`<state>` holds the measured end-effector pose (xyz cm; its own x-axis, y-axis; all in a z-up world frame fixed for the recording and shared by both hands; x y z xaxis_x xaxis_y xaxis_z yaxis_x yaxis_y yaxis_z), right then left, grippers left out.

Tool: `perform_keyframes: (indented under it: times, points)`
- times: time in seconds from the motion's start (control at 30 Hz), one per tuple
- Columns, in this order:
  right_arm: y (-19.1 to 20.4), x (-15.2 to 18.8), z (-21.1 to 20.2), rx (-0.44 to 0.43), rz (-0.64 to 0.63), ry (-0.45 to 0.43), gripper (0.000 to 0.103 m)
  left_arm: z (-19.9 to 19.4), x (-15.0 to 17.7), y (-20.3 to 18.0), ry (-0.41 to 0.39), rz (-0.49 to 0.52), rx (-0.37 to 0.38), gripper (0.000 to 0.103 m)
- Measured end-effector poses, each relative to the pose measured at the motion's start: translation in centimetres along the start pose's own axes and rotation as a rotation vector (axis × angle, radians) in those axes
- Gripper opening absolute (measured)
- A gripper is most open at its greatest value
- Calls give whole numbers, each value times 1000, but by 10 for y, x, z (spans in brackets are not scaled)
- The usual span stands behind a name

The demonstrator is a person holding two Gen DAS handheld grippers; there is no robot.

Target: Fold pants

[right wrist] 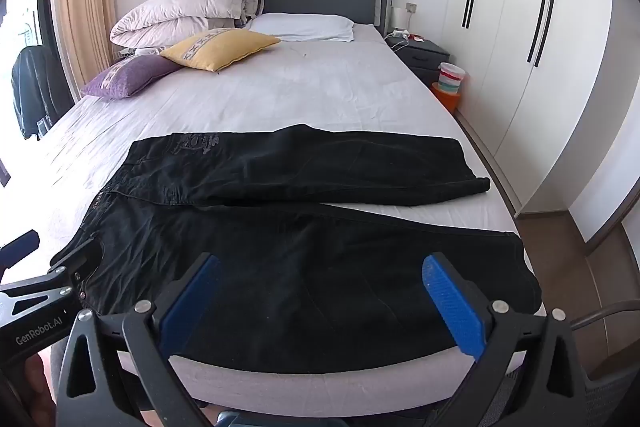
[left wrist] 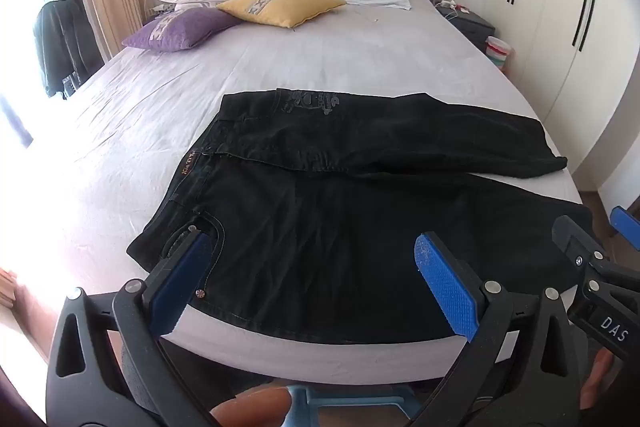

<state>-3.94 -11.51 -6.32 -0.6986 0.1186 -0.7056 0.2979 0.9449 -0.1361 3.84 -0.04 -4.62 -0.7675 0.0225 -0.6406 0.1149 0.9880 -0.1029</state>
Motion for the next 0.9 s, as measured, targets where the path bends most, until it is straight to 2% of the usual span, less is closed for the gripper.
perform_keyframes:
  times: [0.9]
  points:
    - [1, 3, 2, 0, -1, 4, 103, 2, 8, 2, 4, 9, -12, 103]
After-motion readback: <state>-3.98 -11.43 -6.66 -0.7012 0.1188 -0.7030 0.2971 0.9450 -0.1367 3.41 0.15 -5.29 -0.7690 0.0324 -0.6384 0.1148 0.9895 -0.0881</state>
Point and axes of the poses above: each gripper's, at about its wrist camera, not at the fingertips, and z roughly the way its jaws point, y to its left, x to its underside, the point moved 6 cm from there along z, roughly the way its jaws point, and after that the axes turned 8 degrees about x, right-handed, at the moved point
